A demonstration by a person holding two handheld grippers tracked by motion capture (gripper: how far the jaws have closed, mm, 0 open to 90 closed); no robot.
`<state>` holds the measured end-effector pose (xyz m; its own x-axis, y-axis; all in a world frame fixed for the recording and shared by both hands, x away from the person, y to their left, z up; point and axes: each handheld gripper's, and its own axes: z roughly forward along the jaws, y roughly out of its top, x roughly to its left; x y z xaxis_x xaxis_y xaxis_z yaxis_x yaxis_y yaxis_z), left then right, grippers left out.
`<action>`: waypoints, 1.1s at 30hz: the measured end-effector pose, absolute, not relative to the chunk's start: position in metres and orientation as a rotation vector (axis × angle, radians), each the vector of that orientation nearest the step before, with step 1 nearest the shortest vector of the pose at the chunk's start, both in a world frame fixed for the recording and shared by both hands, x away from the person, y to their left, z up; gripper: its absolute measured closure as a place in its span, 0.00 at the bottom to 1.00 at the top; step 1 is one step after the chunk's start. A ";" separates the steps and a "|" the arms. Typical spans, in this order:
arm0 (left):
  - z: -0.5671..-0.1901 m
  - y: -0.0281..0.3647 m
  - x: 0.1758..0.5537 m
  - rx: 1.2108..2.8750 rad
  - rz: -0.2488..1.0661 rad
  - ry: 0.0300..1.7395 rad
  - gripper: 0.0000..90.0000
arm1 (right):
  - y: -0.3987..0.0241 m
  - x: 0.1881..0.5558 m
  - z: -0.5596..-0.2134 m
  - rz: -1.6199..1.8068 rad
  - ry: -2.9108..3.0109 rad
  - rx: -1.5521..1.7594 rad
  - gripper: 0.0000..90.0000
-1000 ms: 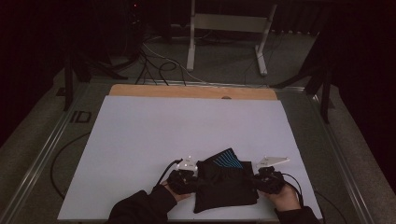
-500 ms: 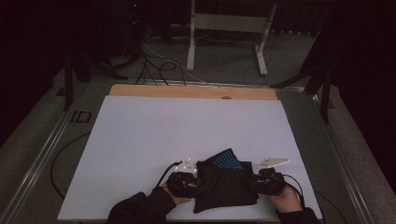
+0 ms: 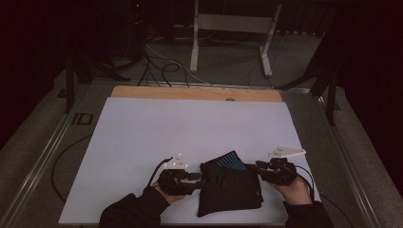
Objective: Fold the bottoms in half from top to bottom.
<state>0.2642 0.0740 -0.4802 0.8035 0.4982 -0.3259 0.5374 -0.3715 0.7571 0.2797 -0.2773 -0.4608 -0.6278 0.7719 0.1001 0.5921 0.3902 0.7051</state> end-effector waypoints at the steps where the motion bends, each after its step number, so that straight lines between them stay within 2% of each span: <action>1: -0.480 0.074 0.266 2.038 -0.022 0.792 0.79 | -0.276 0.284 -0.461 1.059 2.405 1.202 0.85; 3: -0.482 0.074 0.273 2.036 -0.017 0.826 0.89 | -0.272 0.295 -0.462 1.019 2.420 1.179 0.95; 6: -0.487 0.071 0.281 2.041 -0.014 0.854 0.96 | -0.266 0.313 -0.468 0.978 2.447 1.174 1.00; 9: -0.492 0.067 0.288 2.037 -0.042 0.870 0.99 | -0.260 0.331 -0.475 0.947 2.473 1.184 1.00; 15: -0.503 0.057 0.295 2.041 -0.115 0.873 1.00 | -0.251 0.353 -0.497 0.851 2.530 1.234 1.00; 19: -0.506 0.052 0.292 2.049 -0.141 0.834 1.00 | -0.251 0.357 -0.509 0.903 2.556 1.290 1.00; 33: -0.502 0.049 0.286 2.038 -0.190 0.730 1.00 | -0.248 0.339 -0.497 1.134 2.630 1.281 1.00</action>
